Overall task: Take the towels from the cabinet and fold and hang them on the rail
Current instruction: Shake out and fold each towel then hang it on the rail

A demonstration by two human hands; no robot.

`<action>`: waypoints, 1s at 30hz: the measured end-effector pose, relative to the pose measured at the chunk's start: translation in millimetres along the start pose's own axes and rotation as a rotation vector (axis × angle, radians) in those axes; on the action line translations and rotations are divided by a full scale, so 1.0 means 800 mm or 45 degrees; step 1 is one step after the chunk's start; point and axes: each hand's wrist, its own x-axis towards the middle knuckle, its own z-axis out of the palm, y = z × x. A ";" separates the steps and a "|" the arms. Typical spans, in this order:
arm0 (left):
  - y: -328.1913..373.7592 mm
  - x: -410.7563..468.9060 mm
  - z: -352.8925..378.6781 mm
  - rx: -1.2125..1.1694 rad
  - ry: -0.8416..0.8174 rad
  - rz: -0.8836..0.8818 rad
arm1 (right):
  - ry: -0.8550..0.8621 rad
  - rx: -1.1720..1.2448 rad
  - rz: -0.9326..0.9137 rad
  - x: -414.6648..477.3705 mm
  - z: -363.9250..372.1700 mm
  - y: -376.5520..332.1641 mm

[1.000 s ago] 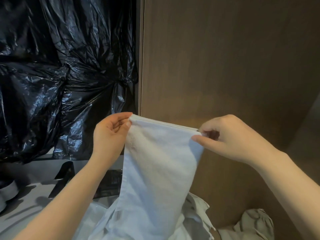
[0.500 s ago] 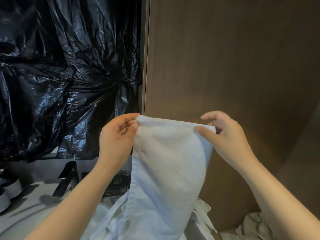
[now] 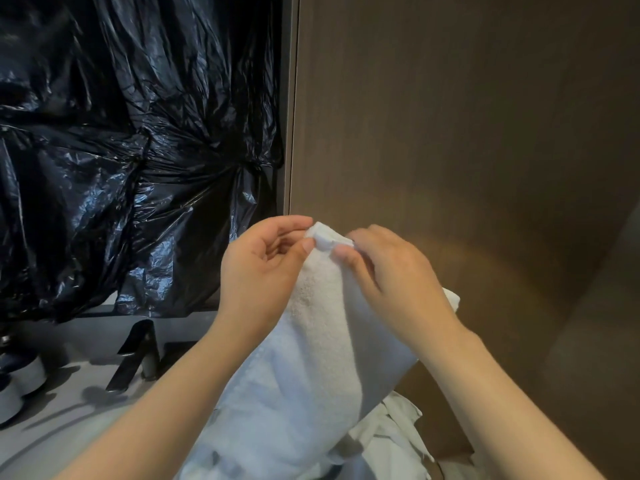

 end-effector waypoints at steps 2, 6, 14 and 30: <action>-0.001 -0.002 -0.005 -0.020 -0.033 -0.012 | 0.089 0.010 -0.019 -0.002 0.007 0.000; -0.025 -0.011 -0.026 0.052 -0.256 -0.171 | 0.177 0.089 -0.046 -0.002 0.015 -0.003; -0.085 -0.059 -0.041 0.228 -0.329 -0.136 | 0.178 0.179 0.003 0.010 0.011 -0.010; -0.114 -0.050 -0.094 0.558 -0.655 -0.014 | 0.201 0.435 0.468 -0.043 0.042 0.054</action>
